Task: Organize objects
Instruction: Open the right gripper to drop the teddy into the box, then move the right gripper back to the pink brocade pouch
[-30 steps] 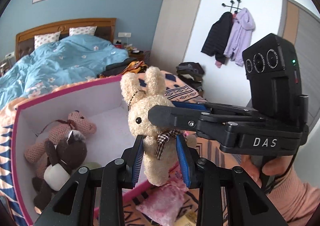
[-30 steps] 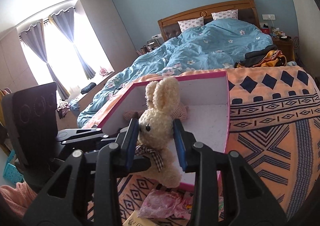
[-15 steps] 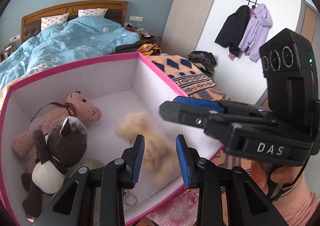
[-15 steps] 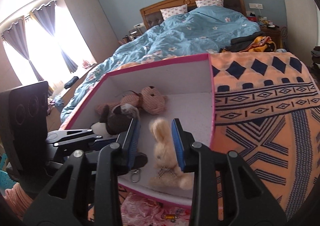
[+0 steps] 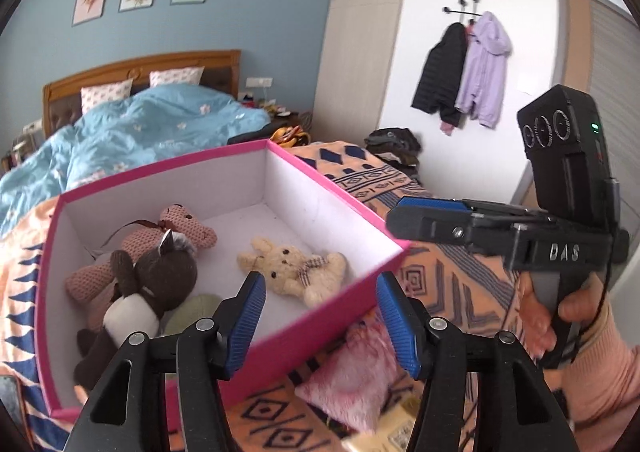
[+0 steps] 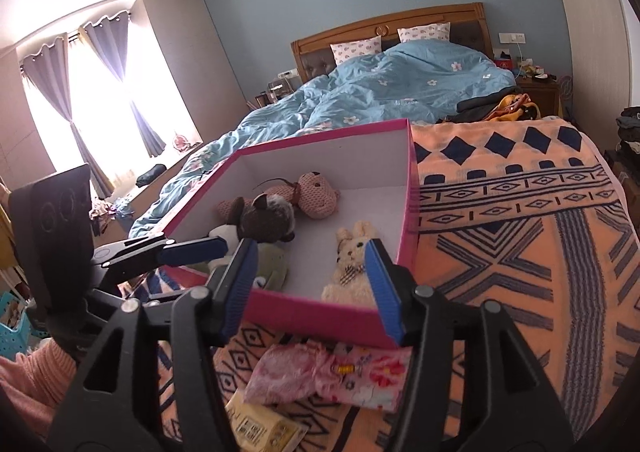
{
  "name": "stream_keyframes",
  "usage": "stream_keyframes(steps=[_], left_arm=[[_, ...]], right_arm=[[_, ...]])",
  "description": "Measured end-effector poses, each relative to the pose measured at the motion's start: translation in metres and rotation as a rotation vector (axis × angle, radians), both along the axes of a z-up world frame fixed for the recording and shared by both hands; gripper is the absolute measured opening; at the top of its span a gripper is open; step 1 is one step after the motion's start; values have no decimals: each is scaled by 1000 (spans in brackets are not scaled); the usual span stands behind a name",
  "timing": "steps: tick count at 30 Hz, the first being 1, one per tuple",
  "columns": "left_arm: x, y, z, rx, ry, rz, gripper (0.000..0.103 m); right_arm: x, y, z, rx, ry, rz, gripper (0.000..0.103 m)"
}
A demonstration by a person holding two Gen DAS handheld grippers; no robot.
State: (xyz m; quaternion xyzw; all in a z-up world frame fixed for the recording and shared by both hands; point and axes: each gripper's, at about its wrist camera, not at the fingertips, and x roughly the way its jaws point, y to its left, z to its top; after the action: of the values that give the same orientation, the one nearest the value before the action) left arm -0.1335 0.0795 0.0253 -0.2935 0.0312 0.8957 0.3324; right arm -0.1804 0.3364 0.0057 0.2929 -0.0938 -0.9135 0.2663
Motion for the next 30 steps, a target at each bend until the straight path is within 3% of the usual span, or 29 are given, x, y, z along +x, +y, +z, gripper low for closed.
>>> stream_keyframes(steps=[6,18,30], left_arm=[[30,-9,-11,-11,-2,-39,59],[24,-9,-57,-13,-158,-33,59],[20,-2,-77,-3,-233,-54,59]], right_arm=[[30,10,-11,-39,-20,1,60],[39,-3,-83,-69,-241,4,60],[27,-13,-93,-101,-296,-26,60]])
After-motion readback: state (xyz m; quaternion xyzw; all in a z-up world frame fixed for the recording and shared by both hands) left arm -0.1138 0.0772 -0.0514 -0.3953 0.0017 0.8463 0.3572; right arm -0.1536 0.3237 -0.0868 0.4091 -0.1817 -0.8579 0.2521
